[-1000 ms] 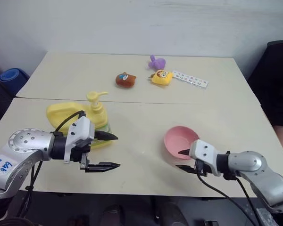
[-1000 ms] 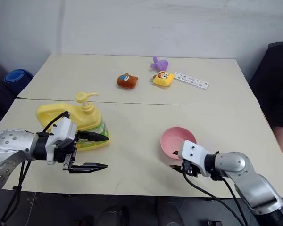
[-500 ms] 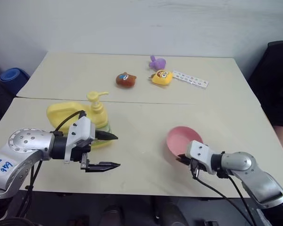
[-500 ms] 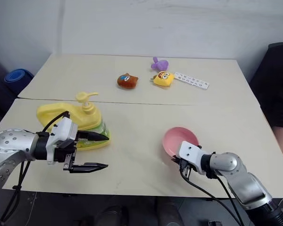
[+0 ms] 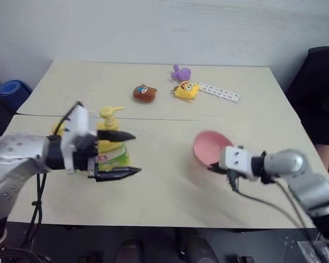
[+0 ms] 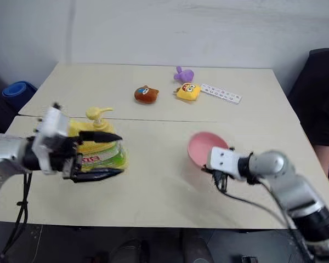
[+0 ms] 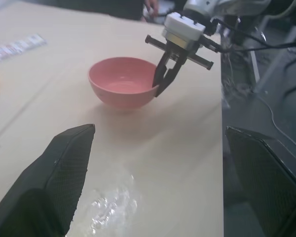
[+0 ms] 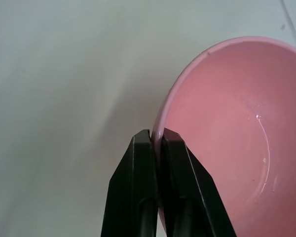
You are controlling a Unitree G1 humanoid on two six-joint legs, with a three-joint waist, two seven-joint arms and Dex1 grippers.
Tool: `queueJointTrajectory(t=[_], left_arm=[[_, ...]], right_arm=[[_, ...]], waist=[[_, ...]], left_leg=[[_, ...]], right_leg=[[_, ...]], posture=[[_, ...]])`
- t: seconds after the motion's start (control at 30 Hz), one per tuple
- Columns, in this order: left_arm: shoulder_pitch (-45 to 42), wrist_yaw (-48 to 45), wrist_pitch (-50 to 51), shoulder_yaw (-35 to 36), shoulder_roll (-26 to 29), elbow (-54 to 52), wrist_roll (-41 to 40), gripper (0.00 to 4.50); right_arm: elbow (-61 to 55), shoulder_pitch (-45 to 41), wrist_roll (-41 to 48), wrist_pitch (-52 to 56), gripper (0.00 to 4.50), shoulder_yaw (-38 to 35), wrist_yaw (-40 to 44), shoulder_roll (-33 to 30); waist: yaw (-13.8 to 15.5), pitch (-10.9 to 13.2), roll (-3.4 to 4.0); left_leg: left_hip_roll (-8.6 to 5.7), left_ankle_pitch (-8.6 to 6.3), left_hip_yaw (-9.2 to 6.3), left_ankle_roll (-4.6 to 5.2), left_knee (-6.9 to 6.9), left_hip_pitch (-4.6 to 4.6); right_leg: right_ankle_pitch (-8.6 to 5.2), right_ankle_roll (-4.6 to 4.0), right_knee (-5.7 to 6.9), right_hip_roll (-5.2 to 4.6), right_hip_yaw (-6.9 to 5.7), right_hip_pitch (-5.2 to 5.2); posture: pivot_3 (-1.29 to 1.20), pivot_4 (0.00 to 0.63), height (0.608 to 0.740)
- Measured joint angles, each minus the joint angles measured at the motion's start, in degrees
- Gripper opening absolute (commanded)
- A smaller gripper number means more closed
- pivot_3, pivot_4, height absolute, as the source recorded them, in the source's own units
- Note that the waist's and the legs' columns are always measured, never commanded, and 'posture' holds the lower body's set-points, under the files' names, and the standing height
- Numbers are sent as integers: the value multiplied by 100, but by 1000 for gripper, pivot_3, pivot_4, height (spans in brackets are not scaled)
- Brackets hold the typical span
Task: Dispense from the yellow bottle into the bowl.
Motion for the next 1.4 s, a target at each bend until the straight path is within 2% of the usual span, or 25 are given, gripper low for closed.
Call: queueJointTrajectory(t=[0.03,0.13,0.2,0.27,0.37,0.43,0.57,0.8,1.07,1.4], left_arm=[[-12,81,159,273,85,8,-252,4500],[-255,280,426,758,323,170,-684,3928],[-580,419,529,993,460,494,-885,3292],[-861,533,564,1129,562,836,-970,2692],[-962,620,608,1198,606,1042,-998,1734],[-1085,614,481,1100,696,1366,-776,1060],[-1423,499,-86,625,954,1919,78,10],[-869,332,-401,353,825,1893,664,10],[-718,344,-394,495,573,1466,577,10],[-741,388,-546,275,433,1445,865,10]], right_arm=[[265,-596,113,-21,28,12,396,-25],[934,-1949,272,-58,0,134,1144,69],[1354,-2717,289,-52,0,319,1514,399],[1737,-3208,257,-120,0,570,1743,778],[2040,-3313,194,-231,0,799,1921,966],[2672,-3680,-41,-451,0,1044,1987,1402],[3739,-4626,-430,-1249,0,1472,2017,2467],[5076,-5152,-832,-1897,0,1508,1995,3148],[5423,-5466,-972,-2243,0,1508,2165,3380],[5547,-5670,-1016,-2377,0,1508,2270,3525]], waist=[[-15,2,1],[13,4,3],[14,3,3],[13,3,3],[49,3,3],[33,5,1],[-113,6,4],[-135,7,4],[-143,7,4],[-152,7,4]], left_leg=[[1,0,0,0,1,3],[1,1,-11,-1,-2,2],[1,1,-13,-2,-3,2],[0,1,-12,-2,-3,-1],[1,1,-18,-3,-4,-20],[-4,1,-8,-2,21,-27],[-3,2,-1,-4,25,-23],[27,7,-4,-17,30,-38],[50,2,-6,-23,37,-32],[55,-1,-6,-27,43,-32]], right_leg=[[-1,-2,4,1,0,0],[-5,-9,8,-1,-12,-2],[-6,-12,8,-2,-15,-2],[-7,-13,7,-4,-16,-3],[-8,-12,3,-17,-28,-7],[-5,-7,-2,-20,-23,-9],[-2,-3,11,-14,-20,-12],[-4,-5,34,-28,-27,-19],[-6,-10,53,-28,-32,-20],[-7,-13,55,-22,-32,-21]], posture=[[0,150,740],[0,150,740],[0,150,740],[0,150,740],[0,150,740],[0,150,740],[0,150,740],[0,150,740],[0,150,740],[0,150,740]])
